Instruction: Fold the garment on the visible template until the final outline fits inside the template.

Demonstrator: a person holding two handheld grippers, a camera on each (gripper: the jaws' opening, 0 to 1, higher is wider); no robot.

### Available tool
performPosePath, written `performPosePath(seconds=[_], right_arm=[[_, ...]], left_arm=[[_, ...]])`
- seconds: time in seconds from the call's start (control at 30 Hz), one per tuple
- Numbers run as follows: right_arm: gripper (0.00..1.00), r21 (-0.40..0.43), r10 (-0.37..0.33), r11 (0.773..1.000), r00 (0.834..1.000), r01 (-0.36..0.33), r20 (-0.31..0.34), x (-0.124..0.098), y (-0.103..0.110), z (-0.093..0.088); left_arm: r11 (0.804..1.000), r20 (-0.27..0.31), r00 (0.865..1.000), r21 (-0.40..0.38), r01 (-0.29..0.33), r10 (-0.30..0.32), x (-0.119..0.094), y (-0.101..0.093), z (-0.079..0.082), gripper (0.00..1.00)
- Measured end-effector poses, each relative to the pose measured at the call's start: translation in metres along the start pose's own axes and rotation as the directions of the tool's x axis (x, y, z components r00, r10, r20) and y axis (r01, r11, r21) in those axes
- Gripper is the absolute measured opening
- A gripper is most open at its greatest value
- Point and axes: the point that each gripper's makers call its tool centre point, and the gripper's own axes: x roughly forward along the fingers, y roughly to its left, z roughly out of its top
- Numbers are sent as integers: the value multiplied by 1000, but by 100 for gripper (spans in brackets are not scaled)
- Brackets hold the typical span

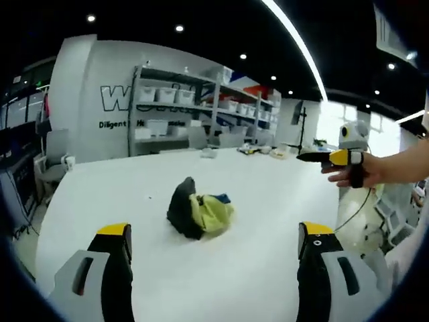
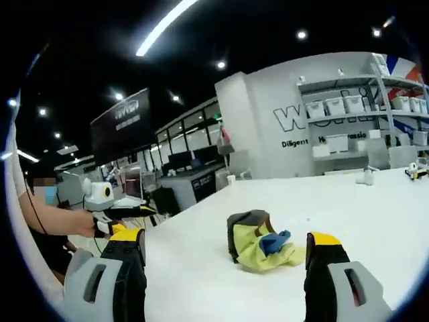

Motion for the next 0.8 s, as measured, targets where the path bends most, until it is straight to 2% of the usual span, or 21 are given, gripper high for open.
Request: performPosePath(seconds=[0.1, 0.17, 0.27, 0.4, 0.47, 0.53, 0.7, 0.8], right_arm=[[99, -11, -33, 999, 999, 33, 11, -13, 4, 10], [99, -51, -61, 997, 998, 61, 7, -19, 0, 14], [99, -53, -70, 996, 997, 69, -17, -18, 0, 13], [99, -50, -66, 997, 998, 67, 10, -15, -1, 20], [99, -61, -73, 995, 997, 74, 9, -16, 1, 22], [99, -70, -68, 995, 998, 69, 13, -16, 3, 22], [99, -60, -65, 996, 998, 65, 7, -17, 0, 13], [99, -56, -54, 997, 999, 54, 7, -13, 1, 6]], left_arm=[[1000, -12, 1000, 8, -3, 3, -8, 1, 4, 99], [999, 20, 1000, 46, 11, -12, -13, -2, 18, 99], [997, 9, 1000, 70, 9, -10, -9, 4, 32, 99], [997, 27, 1000, 76, 7, -9, -5, 12, 45, 99], [999, 26, 1000, 48, 11, -12, -4, 11, 46, 99], [997, 25, 1000, 75, 14, -16, -3, 8, 44, 99], [998, 38, 999, 56, 10, -13, -10, 4, 38, 99], [998, 9, 1000, 61, 5, -6, -19, 2, 24, 99]])
